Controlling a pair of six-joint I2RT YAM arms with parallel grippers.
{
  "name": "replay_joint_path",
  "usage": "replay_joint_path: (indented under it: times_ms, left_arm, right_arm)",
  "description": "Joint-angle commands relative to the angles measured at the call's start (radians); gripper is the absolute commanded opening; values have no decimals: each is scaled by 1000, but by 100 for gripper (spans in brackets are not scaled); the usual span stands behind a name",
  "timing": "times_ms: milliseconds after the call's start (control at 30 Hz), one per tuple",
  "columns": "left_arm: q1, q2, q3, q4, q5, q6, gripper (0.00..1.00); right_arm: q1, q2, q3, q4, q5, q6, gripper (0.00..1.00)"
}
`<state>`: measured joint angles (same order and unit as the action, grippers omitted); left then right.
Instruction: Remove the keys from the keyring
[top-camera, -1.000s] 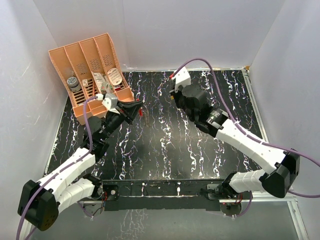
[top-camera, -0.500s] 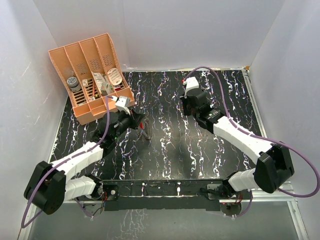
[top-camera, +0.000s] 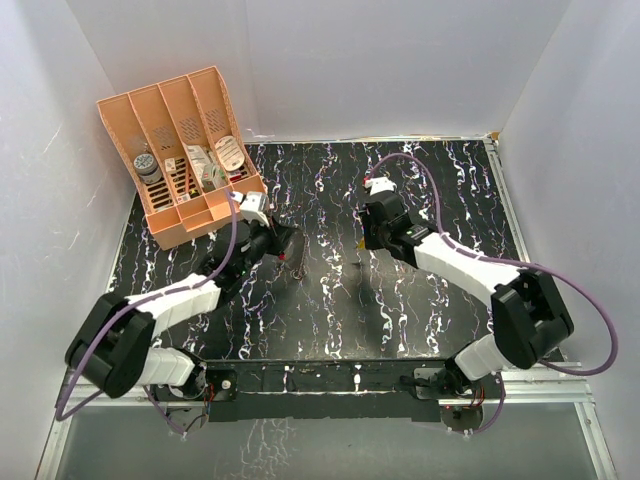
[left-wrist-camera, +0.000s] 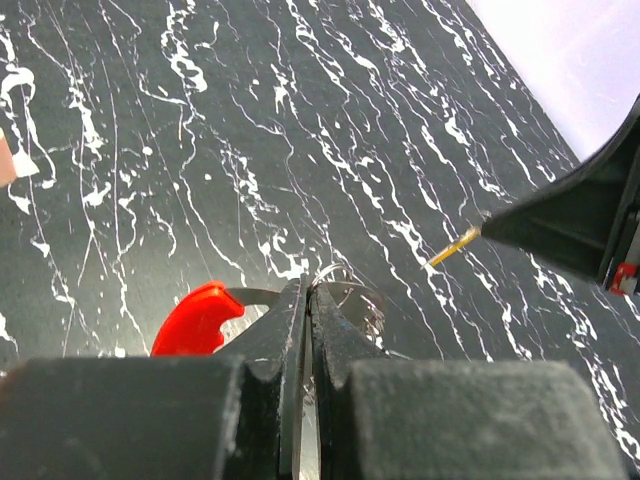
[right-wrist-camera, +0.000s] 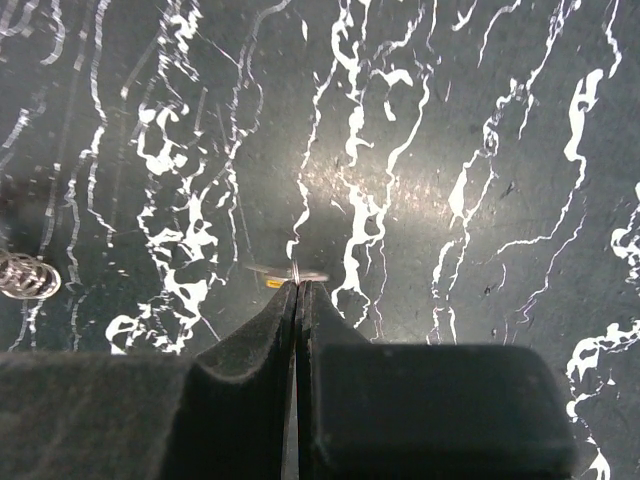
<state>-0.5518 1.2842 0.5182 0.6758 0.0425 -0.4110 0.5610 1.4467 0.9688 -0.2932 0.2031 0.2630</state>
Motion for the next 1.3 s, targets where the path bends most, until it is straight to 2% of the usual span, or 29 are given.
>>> replay_joint_path:
  times_ms: [0, 133, 433, 700, 1033, 1067, 1133, 1267]
  left_arm:
    - [-3, 135, 31, 21, -44, 53, 0]
    - [-3, 275, 86, 88, -37, 74, 0]
    - [-2, 454, 176, 187, -49, 98, 0]
    - [-2, 551, 288, 217, -14, 93, 0]
    - [-2, 613, 356, 205, 18, 66, 0]
    - [-2, 611, 353, 200, 20, 65, 2]
    - [-2, 603, 348, 191, 15, 65, 7]
    - [-2, 579, 338, 170, 5, 80, 18]
  right_arm:
    - [-23, 41, -7, 40, -13, 32, 0]
    - [-30, 103, -1, 58, -61, 41, 0]
    - [-37, 208, -12, 135, -121, 44, 0]
    - [-36, 232, -28, 191, -236, 39, 0]
    - [-35, 303, 32, 259, -241, 22, 0]
    - [-36, 320, 39, 265, -237, 19, 0]
    - [-35, 336, 53, 267, -225, 12, 8]
    - [-35, 346, 75, 271, -204, -2, 17]
